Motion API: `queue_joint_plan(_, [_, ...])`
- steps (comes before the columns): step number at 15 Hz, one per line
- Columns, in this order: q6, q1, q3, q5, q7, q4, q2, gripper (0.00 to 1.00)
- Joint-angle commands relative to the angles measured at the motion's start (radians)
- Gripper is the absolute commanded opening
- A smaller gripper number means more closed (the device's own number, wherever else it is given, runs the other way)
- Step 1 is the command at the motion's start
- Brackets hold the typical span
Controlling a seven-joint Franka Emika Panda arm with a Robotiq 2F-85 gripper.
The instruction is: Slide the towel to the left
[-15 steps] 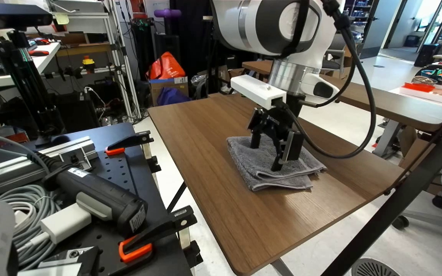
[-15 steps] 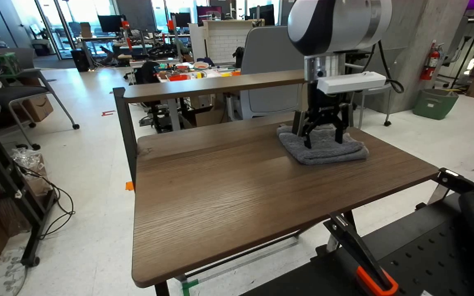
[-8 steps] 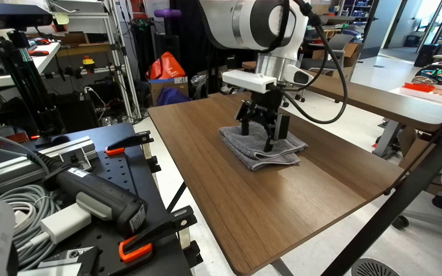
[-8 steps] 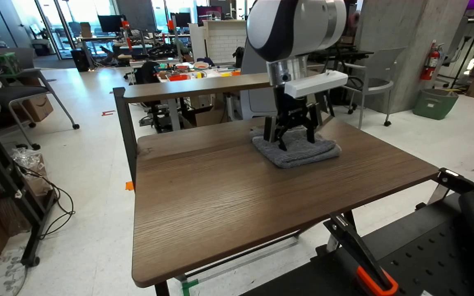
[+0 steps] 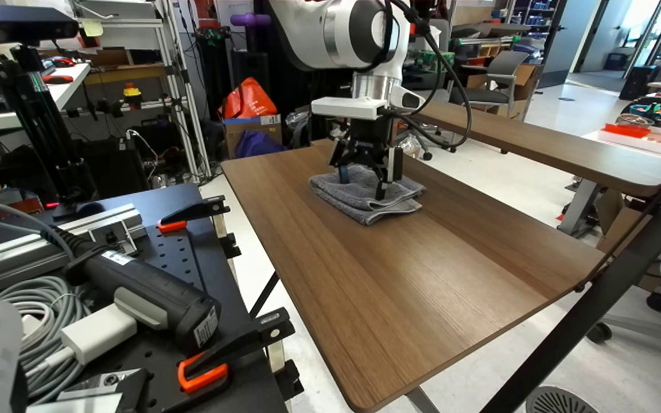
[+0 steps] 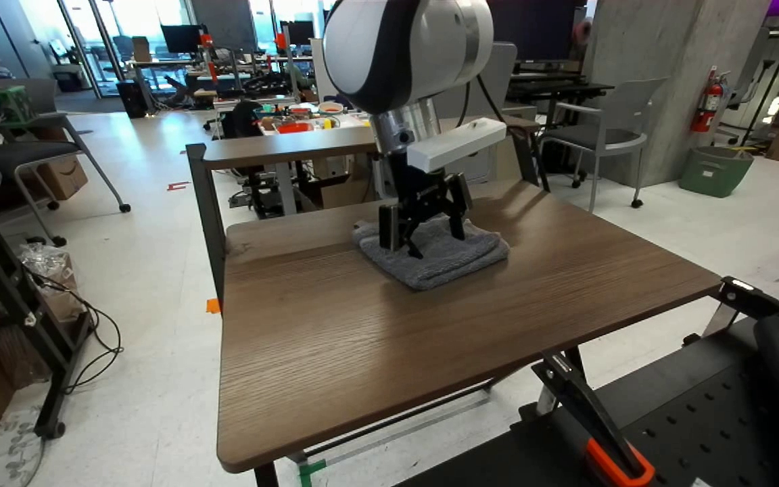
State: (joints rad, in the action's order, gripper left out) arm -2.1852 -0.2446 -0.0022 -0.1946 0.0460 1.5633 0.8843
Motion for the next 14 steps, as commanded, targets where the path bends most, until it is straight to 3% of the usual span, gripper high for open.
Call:
queue_joint_plan(1, [0.021,-0.009,0.016,-0.03,-0.028,-0.054,0.038,1.0])
queue_joint_plan(10, [0.002,0.015,0.024,-0.071,-0.145,0.13,-0.217,1.0])
queue_joint_plan(11, [0.01,0.006,0.028,-0.052,-0.102,0.041,-0.127,1.0])
queue_joint_plan(14, [0.01,0.01,0.028,-0.053,-0.105,0.052,-0.146,1.0])
